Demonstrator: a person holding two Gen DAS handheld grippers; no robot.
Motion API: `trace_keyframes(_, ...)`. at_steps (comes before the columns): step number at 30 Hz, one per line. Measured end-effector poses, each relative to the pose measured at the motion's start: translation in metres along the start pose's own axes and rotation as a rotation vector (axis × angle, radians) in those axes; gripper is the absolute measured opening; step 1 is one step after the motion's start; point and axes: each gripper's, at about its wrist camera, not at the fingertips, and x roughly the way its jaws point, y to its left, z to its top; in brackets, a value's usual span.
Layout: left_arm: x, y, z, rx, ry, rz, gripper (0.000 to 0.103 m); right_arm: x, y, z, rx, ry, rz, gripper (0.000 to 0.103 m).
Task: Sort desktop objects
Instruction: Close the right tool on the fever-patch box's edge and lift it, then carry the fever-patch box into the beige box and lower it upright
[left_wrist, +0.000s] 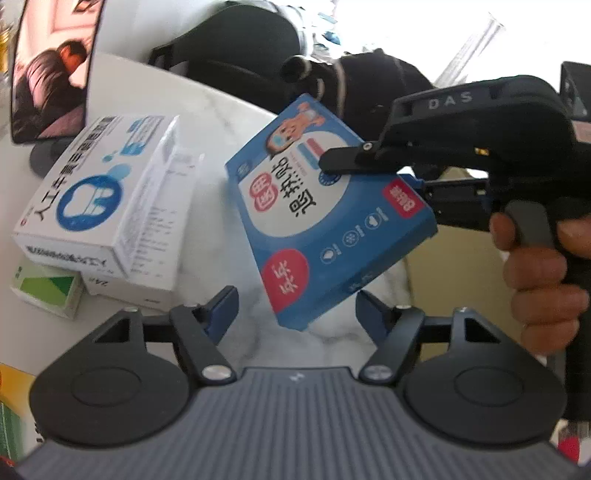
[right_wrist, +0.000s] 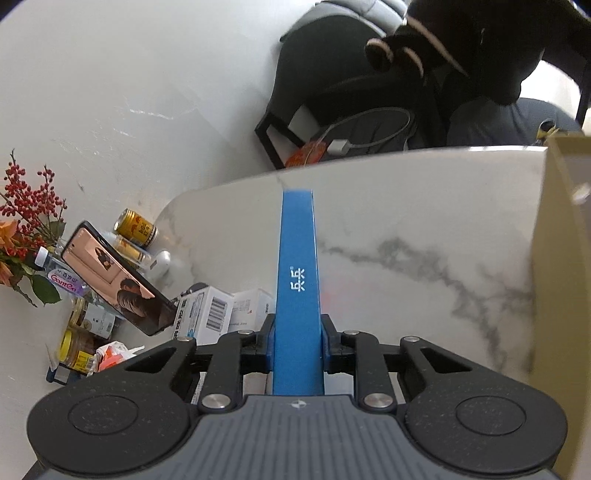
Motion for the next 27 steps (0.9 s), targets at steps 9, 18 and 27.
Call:
trace_keyframes(9,-0.012,-0.01,0.002,0.056,0.018,-0.086,0.08,-0.036,0.0,0.0,-0.043,-0.05,-0.058,0.025)
trace_keyframes(18,-0.015,-0.017,0.006,0.066,0.014,-0.152,0.083,-0.084,0.005,0.002,-0.064,-0.127,-0.072,0.025)
trace_keyframes(27,-0.019,-0.043,0.004,0.146,0.025,-0.178,0.084,-0.137,-0.009,0.007,-0.048,-0.203,-0.101,0.025)
